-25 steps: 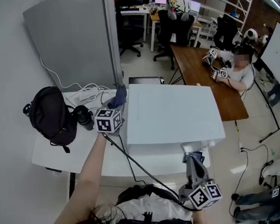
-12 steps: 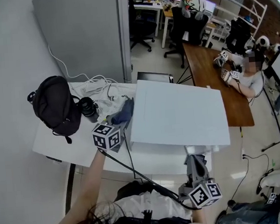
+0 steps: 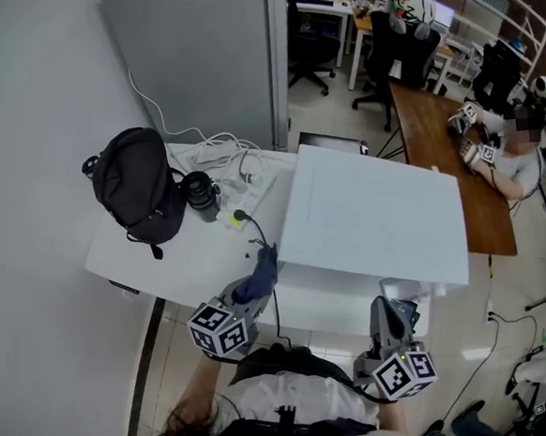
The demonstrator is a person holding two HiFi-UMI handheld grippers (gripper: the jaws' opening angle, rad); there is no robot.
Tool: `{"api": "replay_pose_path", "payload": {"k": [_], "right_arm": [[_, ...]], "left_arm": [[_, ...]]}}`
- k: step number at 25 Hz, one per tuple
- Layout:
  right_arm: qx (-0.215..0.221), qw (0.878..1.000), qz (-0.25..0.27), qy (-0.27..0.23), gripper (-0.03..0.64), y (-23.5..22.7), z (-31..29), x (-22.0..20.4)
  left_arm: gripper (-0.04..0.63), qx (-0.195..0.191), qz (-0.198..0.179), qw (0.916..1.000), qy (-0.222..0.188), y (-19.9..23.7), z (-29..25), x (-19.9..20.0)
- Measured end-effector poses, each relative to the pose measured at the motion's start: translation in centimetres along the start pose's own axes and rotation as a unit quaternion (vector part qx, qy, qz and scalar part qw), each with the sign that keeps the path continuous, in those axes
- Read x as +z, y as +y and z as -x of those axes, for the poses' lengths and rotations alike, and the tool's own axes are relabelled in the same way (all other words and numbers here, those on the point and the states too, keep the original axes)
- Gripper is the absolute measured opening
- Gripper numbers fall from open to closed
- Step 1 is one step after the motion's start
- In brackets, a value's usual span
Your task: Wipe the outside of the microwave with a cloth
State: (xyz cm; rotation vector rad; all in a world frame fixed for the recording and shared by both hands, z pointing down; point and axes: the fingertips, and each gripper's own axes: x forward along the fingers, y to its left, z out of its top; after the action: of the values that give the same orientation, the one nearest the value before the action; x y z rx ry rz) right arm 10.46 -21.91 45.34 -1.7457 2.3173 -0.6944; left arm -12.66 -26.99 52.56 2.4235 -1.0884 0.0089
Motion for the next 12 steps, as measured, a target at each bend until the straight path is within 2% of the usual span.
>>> {"api": "replay_pose_path", "payload": {"k": [4, 7, 12], "right_arm": [[0.000, 1.000, -0.002, -0.002, 0.028, -0.2, 0.2, 0.2], [-0.003, 1.000, -0.004, -0.005, 0.028, -0.4, 0.4, 0.4], [-0.025, 1.000, -0.008, -0.016, 0.028, -1.3, 1.4, 0.6]], "left_arm": [[0.048, 0.035, 0.016, 0.9992, -0.013, 1.4, 1.1, -0.4], [0.049, 0.055, -0.023, 0.9981, -0.014, 4.3, -0.5, 1.1], [0.048, 0.059, -0.076, 0.9953, -0.016, 9.0, -6.7, 5.6]]}}
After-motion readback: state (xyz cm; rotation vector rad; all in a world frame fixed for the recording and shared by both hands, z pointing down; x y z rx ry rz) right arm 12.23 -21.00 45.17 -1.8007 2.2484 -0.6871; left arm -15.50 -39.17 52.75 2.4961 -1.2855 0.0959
